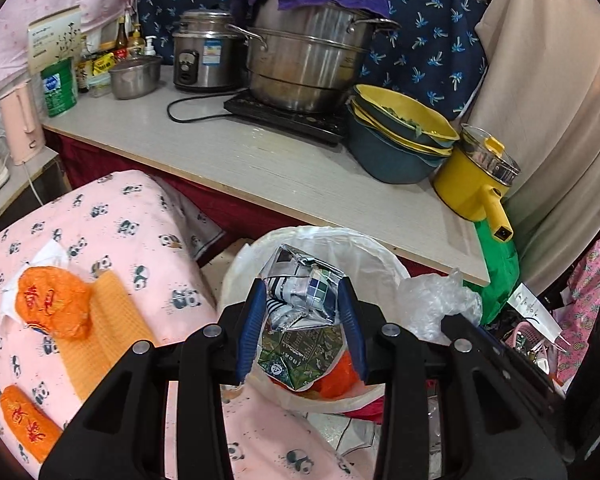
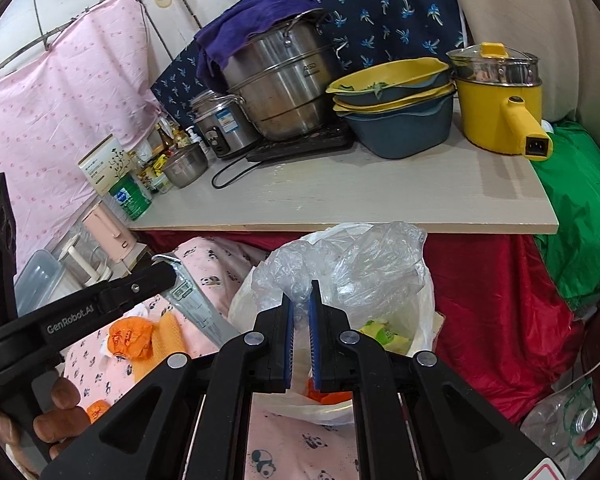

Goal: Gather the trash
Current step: 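Open both tools to drop the carton and clear bag into the bin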

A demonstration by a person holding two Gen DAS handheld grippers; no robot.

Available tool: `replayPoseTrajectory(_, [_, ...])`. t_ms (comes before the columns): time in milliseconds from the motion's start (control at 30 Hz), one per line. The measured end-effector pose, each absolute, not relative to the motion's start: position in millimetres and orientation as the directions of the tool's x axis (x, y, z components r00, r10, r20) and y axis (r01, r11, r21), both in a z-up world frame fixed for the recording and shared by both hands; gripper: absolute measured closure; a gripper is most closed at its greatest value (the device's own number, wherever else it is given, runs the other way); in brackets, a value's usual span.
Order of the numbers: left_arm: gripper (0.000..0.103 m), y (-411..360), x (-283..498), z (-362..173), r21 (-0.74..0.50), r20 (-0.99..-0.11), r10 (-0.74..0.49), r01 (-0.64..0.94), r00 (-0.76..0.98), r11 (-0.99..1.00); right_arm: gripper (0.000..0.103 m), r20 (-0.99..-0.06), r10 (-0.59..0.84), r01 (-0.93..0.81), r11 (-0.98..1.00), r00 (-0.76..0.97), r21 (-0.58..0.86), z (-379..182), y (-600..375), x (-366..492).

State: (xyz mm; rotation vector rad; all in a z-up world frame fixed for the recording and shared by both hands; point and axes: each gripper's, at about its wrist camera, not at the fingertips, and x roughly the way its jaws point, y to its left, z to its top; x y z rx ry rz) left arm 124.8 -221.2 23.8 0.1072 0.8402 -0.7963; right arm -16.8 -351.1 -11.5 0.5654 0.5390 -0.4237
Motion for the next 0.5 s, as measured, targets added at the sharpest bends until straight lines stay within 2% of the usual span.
replayPoseTrajectory(200, [0.068, -233.3, 129.4, 10.1, -0.245, -0.712, -0.595, 0.662, 0.373, 0.708, 0.096, -0.598, -0.221, 0.521, 0.759, 0.77, 0.39, -20.9, -356.1, -13.2])
replayPoseTrajectory(367, [0.053, -228.4, 134.2, 6.0, -0.246, -0.716, -0.586, 0.648, 0.38, 0.721, 0.096, -0.604, -0.207, 0.512, 0.765, 0.77, 0.391, -24.5, -354.5, -4.9])
replayPoseTrajectory(500, [0.051, -219.4, 138.1, 5.9, -0.24, -0.715, -0.575, 0.633, 0.398, 0.736, 0.095, -0.604, -0.193, 0.496, 0.777, 0.773, 0.387, -23.8, -348.6, 4.6])
